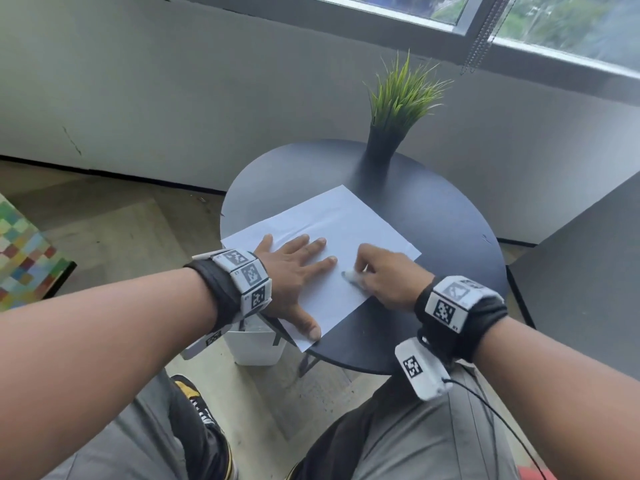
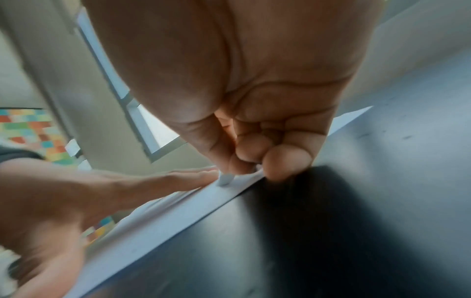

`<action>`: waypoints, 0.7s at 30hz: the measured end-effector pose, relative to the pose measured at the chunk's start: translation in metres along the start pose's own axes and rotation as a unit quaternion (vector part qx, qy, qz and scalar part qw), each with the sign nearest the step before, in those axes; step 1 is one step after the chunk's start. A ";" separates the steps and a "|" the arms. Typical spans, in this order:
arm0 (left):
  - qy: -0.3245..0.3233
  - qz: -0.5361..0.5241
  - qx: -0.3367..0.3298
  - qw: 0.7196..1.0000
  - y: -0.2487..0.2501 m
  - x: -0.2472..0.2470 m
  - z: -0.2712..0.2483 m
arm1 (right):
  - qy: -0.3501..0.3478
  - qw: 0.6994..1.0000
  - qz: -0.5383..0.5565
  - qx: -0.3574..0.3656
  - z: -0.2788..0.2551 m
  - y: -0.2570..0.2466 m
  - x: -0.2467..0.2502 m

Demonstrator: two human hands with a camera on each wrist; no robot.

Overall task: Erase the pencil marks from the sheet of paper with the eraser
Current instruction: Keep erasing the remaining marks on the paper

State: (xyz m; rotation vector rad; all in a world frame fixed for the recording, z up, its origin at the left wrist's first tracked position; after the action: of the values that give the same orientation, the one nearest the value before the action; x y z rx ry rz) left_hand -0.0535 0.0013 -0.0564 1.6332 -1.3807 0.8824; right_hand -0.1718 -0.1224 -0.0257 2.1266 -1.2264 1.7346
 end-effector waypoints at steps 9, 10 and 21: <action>0.104 0.011 0.002 0.994 -0.003 0.013 -0.010 | 0.020 1.000 -0.006 -0.018 0.001 0.005 0.003; 0.107 0.018 0.008 0.994 -0.002 0.014 -0.008 | -0.002 1.000 -0.004 -0.002 -0.002 0.000 -0.003; -0.001 0.016 0.069 0.998 -0.003 0.013 -0.001 | -0.054 0.998 -0.012 0.009 -0.003 -0.010 -0.013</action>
State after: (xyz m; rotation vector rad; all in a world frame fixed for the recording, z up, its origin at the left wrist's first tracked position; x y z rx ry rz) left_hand -0.0488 -0.0030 -0.0444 1.7182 -1.3774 1.0145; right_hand -0.1674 -0.1078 -0.0324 2.2620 -1.2091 1.6480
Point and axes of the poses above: each hand's wrist, its own z-axis towards the middle knuckle, its own x-axis out of the back of the hand, y = z × x, the point moved 6 cm from there along z, towards the middle knuckle, and after that the axes turned 6 degrees about -x, right-handed, at the moved point
